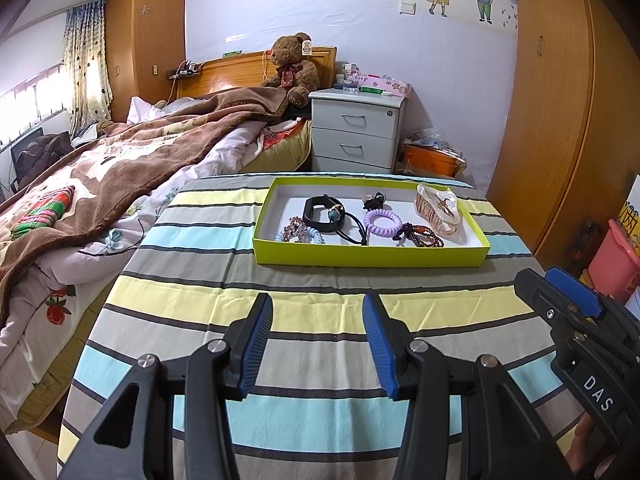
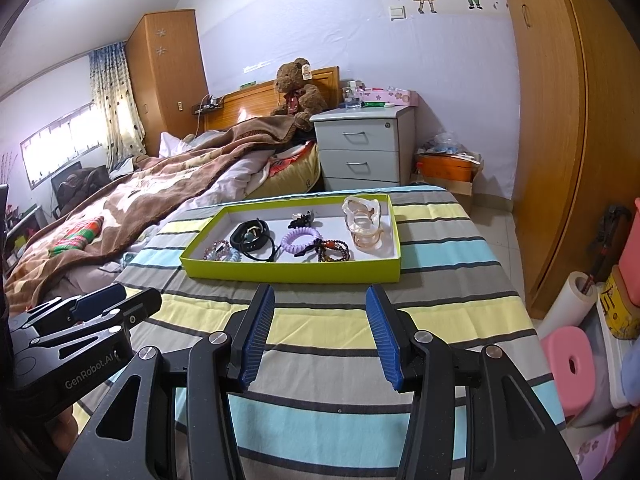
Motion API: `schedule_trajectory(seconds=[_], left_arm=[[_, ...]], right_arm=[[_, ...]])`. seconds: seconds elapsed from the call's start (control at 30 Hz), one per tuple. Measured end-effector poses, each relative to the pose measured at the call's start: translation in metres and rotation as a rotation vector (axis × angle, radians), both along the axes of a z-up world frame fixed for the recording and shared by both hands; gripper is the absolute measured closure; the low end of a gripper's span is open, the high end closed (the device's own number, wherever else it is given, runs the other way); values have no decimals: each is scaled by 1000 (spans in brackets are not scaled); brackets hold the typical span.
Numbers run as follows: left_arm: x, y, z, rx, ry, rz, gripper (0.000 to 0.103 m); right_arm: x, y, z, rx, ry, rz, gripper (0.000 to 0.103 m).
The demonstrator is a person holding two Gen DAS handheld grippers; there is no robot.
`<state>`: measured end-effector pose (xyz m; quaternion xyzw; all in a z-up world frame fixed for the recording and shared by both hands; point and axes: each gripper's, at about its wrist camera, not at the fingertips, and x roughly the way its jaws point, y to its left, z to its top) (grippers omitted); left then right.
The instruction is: Organize jewelry
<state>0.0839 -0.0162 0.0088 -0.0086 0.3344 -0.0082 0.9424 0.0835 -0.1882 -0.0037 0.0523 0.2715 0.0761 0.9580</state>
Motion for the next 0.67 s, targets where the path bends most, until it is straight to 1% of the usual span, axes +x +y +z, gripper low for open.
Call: schedule_trajectory(seconds=[0.67], left_arm=[[1, 2, -2, -10, 10, 7, 54]], right_arm=[[0, 0, 0, 0, 1, 0, 54]])
